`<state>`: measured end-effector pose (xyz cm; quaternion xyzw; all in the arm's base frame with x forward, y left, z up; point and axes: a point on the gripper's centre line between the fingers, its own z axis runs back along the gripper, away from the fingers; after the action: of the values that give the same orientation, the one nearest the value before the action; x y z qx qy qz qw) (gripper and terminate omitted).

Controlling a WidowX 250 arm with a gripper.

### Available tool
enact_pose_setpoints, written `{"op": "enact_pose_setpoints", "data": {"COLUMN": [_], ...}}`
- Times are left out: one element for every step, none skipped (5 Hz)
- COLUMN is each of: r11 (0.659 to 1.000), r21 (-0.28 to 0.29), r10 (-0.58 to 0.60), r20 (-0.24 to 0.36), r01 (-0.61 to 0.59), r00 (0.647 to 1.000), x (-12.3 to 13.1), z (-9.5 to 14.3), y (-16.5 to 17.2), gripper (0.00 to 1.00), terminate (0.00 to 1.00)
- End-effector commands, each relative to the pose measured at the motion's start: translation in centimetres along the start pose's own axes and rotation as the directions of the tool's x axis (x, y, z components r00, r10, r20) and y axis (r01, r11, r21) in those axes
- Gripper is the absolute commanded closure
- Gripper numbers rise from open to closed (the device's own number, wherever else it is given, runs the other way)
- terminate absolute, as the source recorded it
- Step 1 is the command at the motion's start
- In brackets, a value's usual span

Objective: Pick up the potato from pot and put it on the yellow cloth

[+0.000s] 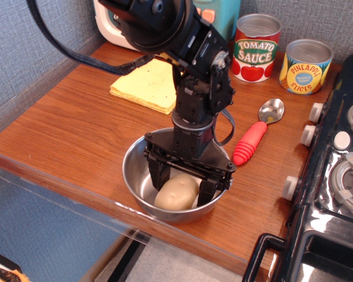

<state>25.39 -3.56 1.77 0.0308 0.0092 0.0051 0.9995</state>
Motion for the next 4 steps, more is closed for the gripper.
{"op": "enact_pose_setpoints", "data": {"r11": [1.000, 1.000, 0.997, 0.988], "r21": [-0.016, -0.022, -0.052, -0.106], "r10": [0.002, -0.008, -0.061, -0.091], "r20": [0.024, 0.038, 0.081, 0.195], "r01": [-0.002, 0.009, 0.065, 0.113], "r00": [1.000, 0.999, 0.995, 0.977], "x": [0.5, 0.8, 2.3, 5.1], "z": [0.7, 1.3, 3.6, 8.2], "y": [0.6, 0.7, 0.4, 0.5], "gripper": [0.00, 1.00, 1.00, 1.00], "terminate": [0.00, 0.00, 0.00, 0.00]}}
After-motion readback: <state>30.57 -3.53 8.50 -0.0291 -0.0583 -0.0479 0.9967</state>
